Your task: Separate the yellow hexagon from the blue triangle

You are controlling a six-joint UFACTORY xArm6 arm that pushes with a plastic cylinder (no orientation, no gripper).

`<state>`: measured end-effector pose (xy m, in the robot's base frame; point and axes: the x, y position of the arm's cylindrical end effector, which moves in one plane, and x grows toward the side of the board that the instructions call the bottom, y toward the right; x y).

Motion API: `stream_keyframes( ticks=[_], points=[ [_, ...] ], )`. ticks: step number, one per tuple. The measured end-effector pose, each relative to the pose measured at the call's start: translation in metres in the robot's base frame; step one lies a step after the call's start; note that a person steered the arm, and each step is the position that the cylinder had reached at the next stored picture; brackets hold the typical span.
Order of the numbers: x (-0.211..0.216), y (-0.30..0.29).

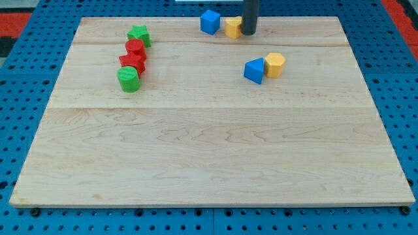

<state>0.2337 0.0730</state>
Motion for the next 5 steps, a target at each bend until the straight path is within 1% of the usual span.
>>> stream_keyframes(
  ticks=[1,2,3,4,5],
  points=[
    [-0.006,-0.013],
    [-0.006,-0.01],
    [0.007,0.026],
    [0.03,0.069],
    [0.065,0.091]
  ],
)
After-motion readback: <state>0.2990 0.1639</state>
